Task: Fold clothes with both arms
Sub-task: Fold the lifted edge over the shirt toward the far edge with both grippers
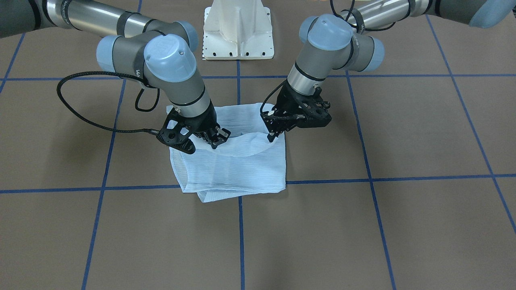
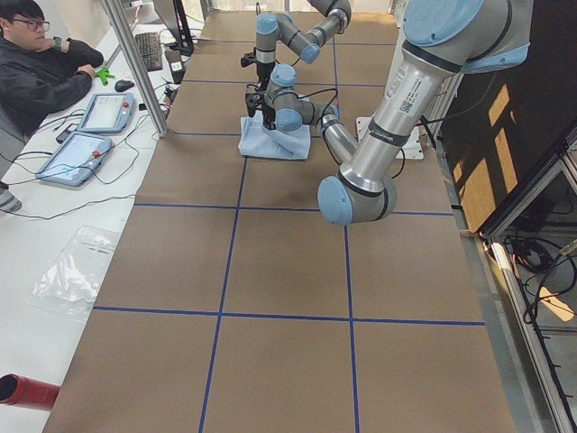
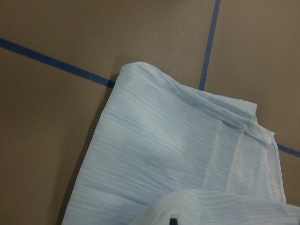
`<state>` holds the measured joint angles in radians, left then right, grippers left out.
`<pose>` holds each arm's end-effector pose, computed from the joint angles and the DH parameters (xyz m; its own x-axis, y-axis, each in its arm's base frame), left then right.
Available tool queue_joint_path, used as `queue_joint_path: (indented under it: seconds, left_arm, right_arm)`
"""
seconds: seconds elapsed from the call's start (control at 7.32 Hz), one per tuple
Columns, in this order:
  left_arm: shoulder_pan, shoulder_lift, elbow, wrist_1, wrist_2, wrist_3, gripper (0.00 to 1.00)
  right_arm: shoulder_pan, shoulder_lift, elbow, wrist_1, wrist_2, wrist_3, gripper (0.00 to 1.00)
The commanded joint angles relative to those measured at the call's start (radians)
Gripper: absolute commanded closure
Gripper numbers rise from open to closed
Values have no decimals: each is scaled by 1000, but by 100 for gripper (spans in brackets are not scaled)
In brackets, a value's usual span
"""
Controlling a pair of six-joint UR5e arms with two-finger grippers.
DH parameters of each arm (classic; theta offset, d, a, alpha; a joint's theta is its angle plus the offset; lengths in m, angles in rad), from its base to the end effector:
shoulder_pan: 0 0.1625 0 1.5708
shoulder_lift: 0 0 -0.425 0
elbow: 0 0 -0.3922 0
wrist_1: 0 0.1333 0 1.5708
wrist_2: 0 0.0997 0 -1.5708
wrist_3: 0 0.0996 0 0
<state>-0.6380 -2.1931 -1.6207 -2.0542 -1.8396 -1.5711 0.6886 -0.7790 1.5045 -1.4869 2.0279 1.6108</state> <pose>0.4848 -0.4924 0.2111 0.3239 -0.2405 -0.9150 0.3791 0.9191 -0.1074 -0.5064 -0.5325 0.1904 0.5194 0.4739 0.7111 -0.3446 0.8776 -0.3332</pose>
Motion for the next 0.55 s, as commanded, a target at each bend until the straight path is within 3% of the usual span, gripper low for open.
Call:
queue_joint_path:
  seconds: [0.0,0.14,0.41]
  left_arm:
    - [-41,-34,105,-81,-1,0,100]
    - [-54,-51,166,-119,-3,2,100]
    - [-69,-57,211,-141,-3,40,100]
  right_arm:
    - [15,21,-56,0,2,-22,100]
    - [22,45,-93,0,0,-22,100]
    - [28,89,-240,158,-3,-19,100]
